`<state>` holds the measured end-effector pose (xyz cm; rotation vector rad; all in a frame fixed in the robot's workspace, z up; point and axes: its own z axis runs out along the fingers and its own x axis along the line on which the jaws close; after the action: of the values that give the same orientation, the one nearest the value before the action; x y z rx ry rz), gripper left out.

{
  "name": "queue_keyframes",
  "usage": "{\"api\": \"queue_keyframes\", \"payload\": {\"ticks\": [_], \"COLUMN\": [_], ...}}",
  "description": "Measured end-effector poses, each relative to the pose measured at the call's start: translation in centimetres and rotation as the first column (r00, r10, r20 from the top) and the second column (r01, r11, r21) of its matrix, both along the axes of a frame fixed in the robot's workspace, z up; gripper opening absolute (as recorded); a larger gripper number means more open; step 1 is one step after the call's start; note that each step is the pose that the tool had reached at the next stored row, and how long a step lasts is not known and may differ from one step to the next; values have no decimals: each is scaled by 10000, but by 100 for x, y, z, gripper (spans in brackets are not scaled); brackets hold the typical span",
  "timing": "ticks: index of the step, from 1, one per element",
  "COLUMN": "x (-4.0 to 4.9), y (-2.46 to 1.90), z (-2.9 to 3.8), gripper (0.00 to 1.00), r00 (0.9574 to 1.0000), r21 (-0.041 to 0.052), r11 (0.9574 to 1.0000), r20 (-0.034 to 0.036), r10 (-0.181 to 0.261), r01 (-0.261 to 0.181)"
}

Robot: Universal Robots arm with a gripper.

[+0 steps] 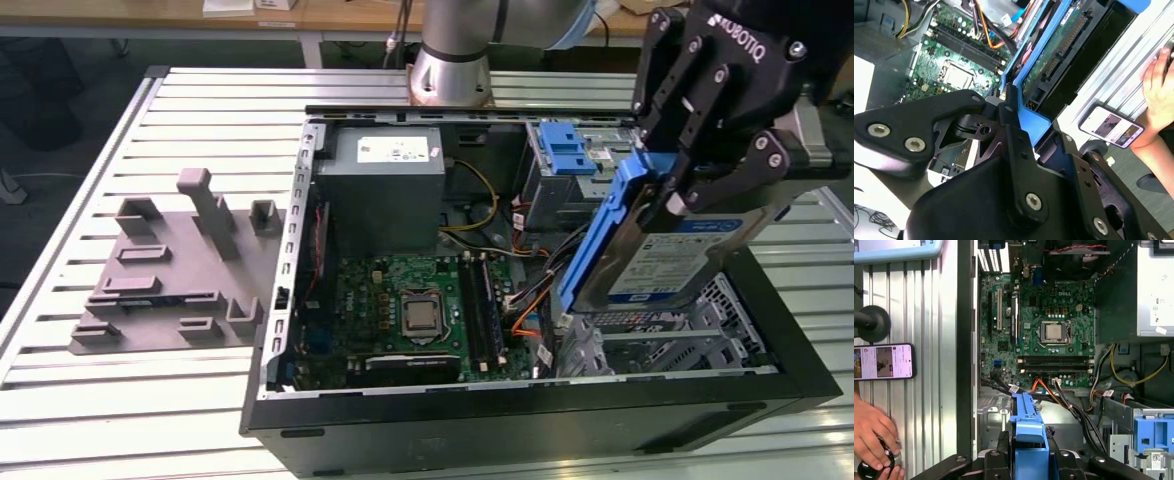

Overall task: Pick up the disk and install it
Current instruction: 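Insert the disk into the insertion slot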

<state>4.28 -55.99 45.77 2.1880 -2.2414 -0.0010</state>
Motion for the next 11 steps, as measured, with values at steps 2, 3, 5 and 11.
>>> {"api": "queue_keyframes", "payload": {"ticks": [2, 3, 5, 11], "x": [51, 73, 98, 128], "y": [-2, -3, -4, -18], "z": [-5, -8, -19, -81], "gripper": [36, 36, 36, 36], "r00": [10000, 10000, 10000, 10000], "r21": [1, 1, -1, -1], "r11": [10000, 10000, 10000, 10000], "r20": [0, 0, 0, 0], "r10": [1, 1, 1, 1], "r01": [-1, -1, -1, -1]}}
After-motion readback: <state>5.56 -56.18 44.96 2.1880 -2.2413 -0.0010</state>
